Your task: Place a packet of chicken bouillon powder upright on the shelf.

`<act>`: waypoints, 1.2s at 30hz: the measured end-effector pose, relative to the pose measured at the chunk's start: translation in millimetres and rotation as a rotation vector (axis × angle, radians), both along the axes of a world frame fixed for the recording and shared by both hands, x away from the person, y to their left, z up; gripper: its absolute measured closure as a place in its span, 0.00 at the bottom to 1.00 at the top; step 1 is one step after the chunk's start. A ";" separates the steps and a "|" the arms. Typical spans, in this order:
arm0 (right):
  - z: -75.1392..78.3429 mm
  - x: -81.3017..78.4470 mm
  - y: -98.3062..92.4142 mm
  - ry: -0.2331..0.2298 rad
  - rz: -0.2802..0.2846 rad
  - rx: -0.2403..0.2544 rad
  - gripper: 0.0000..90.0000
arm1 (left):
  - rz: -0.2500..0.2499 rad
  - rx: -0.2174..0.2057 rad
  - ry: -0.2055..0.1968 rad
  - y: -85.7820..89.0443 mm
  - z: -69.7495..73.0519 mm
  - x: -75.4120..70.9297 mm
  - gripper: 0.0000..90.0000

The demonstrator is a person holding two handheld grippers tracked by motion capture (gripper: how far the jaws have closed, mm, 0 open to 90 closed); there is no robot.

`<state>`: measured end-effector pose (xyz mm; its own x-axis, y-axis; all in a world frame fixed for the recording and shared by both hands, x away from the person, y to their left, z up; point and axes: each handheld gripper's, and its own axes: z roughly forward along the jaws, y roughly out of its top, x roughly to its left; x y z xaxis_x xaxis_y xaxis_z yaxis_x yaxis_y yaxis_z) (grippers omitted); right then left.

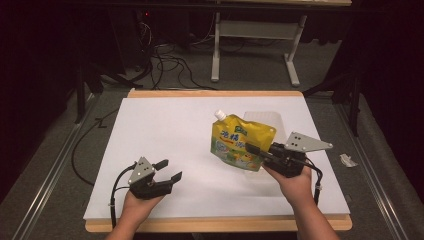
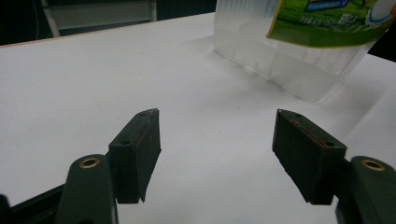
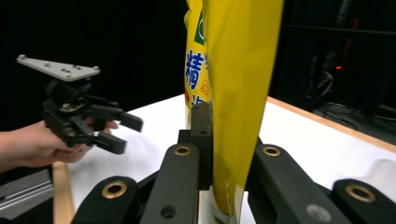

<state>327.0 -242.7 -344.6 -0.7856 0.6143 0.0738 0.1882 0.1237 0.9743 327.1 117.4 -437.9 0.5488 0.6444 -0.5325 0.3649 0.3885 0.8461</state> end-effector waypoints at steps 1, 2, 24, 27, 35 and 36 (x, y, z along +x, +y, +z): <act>0.0 0.0 0.0 0.000 0.000 0.000 0.95 | 0.000 0.000 0.000 0.0 0.0 0.0 0.37; 0.8 1.3 -6.9 -0.004 -0.016 0.003 0.95 | -0.004 0.011 -0.001 -0.3 -0.8 0.2 0.37; -4.8 12.9 -72.5 -0.004 -0.138 0.012 0.95 | -0.026 0.032 0.003 -4.1 -3.1 -2.2 0.37; -8.5 14.2 -79.5 0.011 -0.146 0.004 0.95 | -0.030 0.031 0.004 -4.4 -2.7 -2.6 0.37; -16.0 15.4 -91.6 0.029 -0.143 0.004 0.95 | -0.036 0.041 0.002 -5.0 -2.9 -2.5 0.37; -17.9 15.3 -93.2 0.030 -0.136 0.005 0.95 | -0.038 0.039 0.004 -5.5 -2.9 -2.6 0.37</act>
<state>342.3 -335.9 -362.5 -0.6928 0.7143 0.0993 0.2316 0.0900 0.9686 324.5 111.9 -440.7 0.5711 0.6430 -0.5102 0.3826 0.3414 0.8585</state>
